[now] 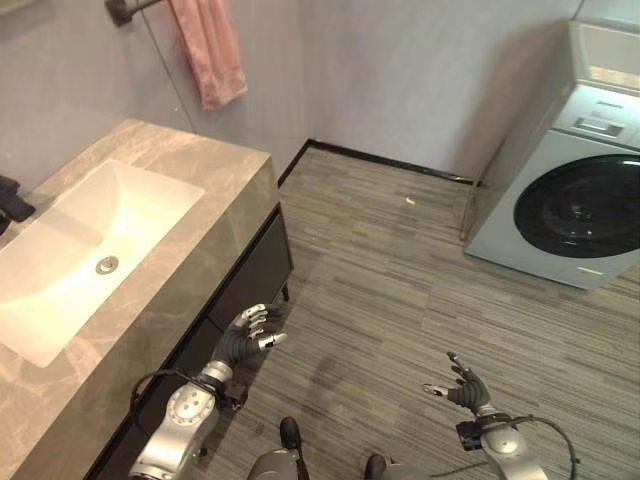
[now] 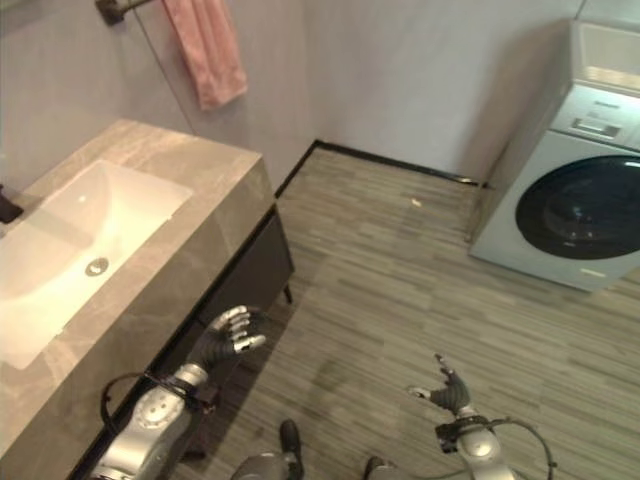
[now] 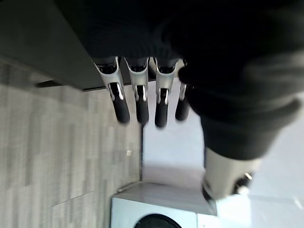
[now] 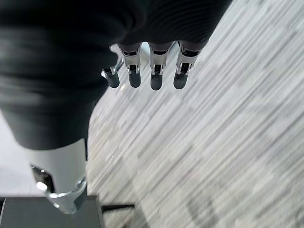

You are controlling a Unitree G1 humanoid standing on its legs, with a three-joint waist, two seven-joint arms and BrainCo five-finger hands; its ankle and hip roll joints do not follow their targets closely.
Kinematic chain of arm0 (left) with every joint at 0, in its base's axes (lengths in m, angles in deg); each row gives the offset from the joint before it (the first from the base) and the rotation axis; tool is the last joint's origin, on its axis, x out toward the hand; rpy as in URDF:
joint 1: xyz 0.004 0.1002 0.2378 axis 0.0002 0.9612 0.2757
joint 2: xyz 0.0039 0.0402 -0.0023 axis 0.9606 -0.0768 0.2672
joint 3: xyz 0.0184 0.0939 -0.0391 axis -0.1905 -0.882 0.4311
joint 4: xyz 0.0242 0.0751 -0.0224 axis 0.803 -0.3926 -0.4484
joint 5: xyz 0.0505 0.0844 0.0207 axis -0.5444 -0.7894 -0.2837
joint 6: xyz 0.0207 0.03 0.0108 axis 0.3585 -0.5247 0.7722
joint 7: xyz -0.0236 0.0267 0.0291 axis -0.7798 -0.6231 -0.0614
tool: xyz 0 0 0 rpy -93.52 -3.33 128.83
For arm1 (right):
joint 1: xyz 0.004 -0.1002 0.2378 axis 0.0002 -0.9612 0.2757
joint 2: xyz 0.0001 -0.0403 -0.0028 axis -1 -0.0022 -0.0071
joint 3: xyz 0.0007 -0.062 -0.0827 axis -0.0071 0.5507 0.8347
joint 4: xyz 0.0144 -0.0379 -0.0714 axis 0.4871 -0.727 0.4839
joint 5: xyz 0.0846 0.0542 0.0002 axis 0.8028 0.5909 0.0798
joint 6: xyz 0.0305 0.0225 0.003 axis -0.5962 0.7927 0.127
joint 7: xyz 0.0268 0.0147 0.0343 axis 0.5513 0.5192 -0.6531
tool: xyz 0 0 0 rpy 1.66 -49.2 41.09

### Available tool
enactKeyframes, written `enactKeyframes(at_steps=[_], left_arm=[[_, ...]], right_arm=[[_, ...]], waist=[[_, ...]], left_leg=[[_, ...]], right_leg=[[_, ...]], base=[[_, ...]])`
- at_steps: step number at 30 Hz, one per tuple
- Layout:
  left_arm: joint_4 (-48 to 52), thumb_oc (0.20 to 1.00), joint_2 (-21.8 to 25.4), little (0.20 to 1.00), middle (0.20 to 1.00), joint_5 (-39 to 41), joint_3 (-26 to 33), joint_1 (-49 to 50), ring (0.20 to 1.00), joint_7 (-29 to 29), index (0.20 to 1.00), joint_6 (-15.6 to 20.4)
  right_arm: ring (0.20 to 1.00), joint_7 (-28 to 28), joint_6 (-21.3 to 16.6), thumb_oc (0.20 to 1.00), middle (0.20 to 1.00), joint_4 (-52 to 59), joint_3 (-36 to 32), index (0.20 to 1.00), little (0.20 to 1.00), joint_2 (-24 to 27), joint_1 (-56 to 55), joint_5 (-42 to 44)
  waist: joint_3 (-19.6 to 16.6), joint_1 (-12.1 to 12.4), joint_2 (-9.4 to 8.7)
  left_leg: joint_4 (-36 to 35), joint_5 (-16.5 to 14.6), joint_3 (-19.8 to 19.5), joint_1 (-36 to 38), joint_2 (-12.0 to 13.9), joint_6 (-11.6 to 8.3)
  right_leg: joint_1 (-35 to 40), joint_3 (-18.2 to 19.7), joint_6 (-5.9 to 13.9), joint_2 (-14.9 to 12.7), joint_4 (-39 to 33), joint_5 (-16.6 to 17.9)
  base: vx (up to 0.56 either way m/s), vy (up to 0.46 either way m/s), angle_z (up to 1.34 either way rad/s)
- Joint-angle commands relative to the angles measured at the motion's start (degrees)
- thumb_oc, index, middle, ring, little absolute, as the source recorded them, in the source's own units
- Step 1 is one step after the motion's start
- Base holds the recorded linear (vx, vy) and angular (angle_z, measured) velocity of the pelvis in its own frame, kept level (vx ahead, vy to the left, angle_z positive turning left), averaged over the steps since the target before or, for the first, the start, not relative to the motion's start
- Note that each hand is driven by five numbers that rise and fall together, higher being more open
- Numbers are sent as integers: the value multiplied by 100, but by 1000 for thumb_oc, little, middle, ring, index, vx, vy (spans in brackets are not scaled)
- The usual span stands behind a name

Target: Put brush and paste in cup on sink, flatten towel.

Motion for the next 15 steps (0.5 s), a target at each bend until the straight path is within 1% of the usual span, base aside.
enactKeyframes(at_steps=[1,2,3,4,5,6,8,9,10,12,13,15], left_arm=[[69,1000,167,1000,1000,-428,118,-347,1000,168,1000,139],[-244,1000,60,1000,1000,-571,60,-283,1000,256,1000,80],[-456,1000,20,1000,1000,-813,60,-314,1000,362,1000,74],[-902,1000,-40,1000,1000,-1012,95,-234,1000,402,1000,84],[-982,1000,-57,1000,1000,-1040,148,-160,1000,464,1000,91],[-1048,1000,-87,1000,1000,-1046,206,-89,1000,523,1000,68],[-1366,1000,-223,1000,1000,-919,360,18,1000,612,1000,18],[-1371,1000,-224,1000,1000,-919,362,18,1000,611,1000,22],[-1667,1000,-331,1000,1000,-875,463,88,1000,720,1000,-23],[-1942,1000,-415,1000,1000,-910,510,113,1000,779,1000,-57],[-2935,1000,-575,1000,1000,-1173,537,-128,1000,873,1000,-114],[-3276,1000,-664,1000,1000,-1192,519,-233,1000,891,1000,-64]], right_arm=[[1000,128,-152,1000,1000,205,-157,1000,1000,233,183,43],[1000,207,-100,1000,1000,-120,-24,1000,1000,272,316,-21],[1000,225,-87,1000,1000,-168,8,1000,1000,263,343,-74],[1000,205,-75,1000,1000,-358,-27,1000,1000,210,343,28],[1000,199,-62,1000,1000,-443,-23,1000,1000,191,366,54],[1000,211,-58,1000,1000,-458,-6,1000,1000,174,389,56],[1000,221,-36,1000,1000,-502,-11,1000,1000,26,477,276],[1000,221,-34,1000,1000,-501,-9,1000,1000,27,477,279],[1000,161,-23,1000,1000,-617,2,1000,1000,-170,522,626],[1000,38,0,1000,1000,-887,83,1000,1000,-329,585,876],[1000,-218,129,1000,1000,-1804,326,1000,1000,-627,820,1284],[1000,-330,152,1000,1000,-1832,519,1000,1000,-686,846,1134]], waist=[[103,24,-368],[190,286,-307],[181,256,-303],[74,130,-298],[-12,108,-296],[-75,89,-289],[-176,-2,-263],[-172,11,-263],[-228,-64,-238],[-234,-85,-232],[-282,-109,-238],[-283,-121,-232]], left_leg=[[1110,-1067,-91,55,-455,108],[1043,-1115,-1628,68,-1041,83],[818,-1073,-1743,34,-1037,65],[492,-1063,-1413,256,-885,143],[381,-1088,-1404,359,-896,184],[270,-1089,-1360,466,-899,208],[45,-1061,-1116,701,-859,219],[30,-1058,-1101,717,-857,219],[-96,-1076,-910,872,-848,242],[-138,-1119,-759,975,-862,275],[-247,-1164,-579,1079,-904,307],[-290,-1215,-458,1119,-943,346]], right_leg=[[32,793,350,-81,-424,415],[-16,1170,296,37,-245,365],[-23,1205,296,50,-236,391],[-13,1206,349,23,-284,436],[-22,1257,367,5,-297,457],[-23,1321,377,3,-296,469],[-60,1474,401,-10,-258,505],[-59,1490,402,-8,-254,504],[-119,1642,446,-18,-182,518],[-167,1801,482,-22,-99,528],[-220,1999,553,-50,-100,597],[-293,2053,629,-110,-8,625]], base=[[-18,-48,-10],[-11,-44,-59],[23,-29,-167],[61,17,-145],[104,65,-89],[109,81,6],[81,72,-37],[56,86,-66],[37,91,-55],[28,137,-94],[0,161,-83],[-16,160,-50]])
